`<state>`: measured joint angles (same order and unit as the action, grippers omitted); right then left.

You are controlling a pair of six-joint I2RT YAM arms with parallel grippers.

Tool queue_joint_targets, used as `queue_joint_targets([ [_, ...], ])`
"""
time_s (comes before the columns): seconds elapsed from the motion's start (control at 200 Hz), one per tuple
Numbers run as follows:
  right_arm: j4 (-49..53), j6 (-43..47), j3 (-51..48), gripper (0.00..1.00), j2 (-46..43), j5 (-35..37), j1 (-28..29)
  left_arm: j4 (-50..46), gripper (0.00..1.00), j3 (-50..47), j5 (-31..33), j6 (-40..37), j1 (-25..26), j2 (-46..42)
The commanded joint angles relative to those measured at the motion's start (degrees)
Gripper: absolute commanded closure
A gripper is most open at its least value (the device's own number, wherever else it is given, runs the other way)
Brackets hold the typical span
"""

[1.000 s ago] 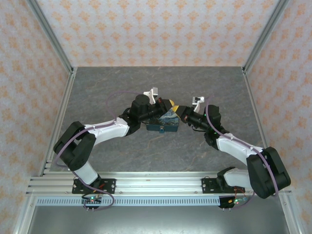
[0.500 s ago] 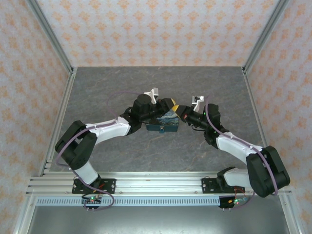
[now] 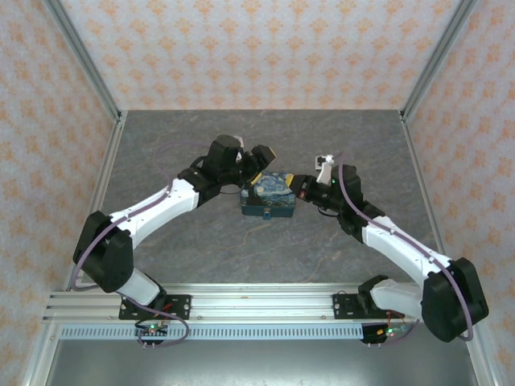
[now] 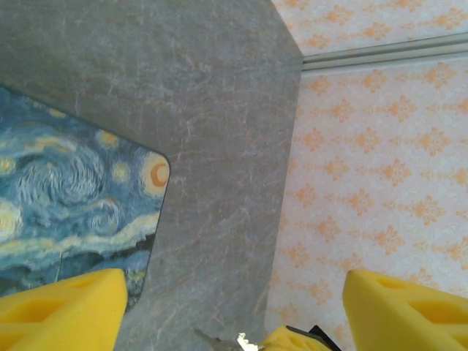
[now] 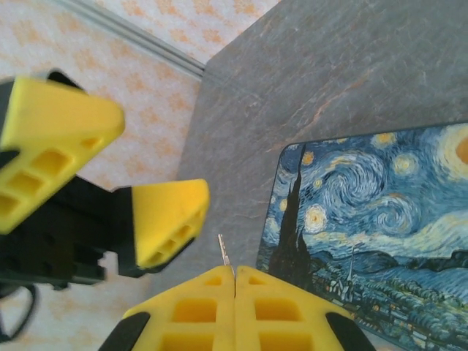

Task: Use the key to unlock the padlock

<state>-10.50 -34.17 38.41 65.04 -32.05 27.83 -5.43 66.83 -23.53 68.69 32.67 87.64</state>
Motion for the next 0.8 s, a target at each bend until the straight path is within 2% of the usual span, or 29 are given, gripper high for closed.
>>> queue_joint_targets([
  [0.0,10.46,13.77,4.71,1.00,-1.49,12.34,4.79,-10.98,0.28,2.37,-3.69,4.24,-0.74,-0.30],
  [0.15,12.42,22.57,6.47,1.00,-1.25,25.55,11.41,-11.35,0.38,2.77,-6.03,8.38,-0.89,0.51],
  [0.325,11.64,29.19,7.79,1.00,0.27,33.92,16.20,-10.75,0.46,2.22,-6.62,10.74,-0.86,0.35],
  [0.796,5.70,28.74,7.83,1.00,3.95,33.11,17.96,-9.19,0.49,1.71,-6.31,13.15,-0.27,2.01],
])
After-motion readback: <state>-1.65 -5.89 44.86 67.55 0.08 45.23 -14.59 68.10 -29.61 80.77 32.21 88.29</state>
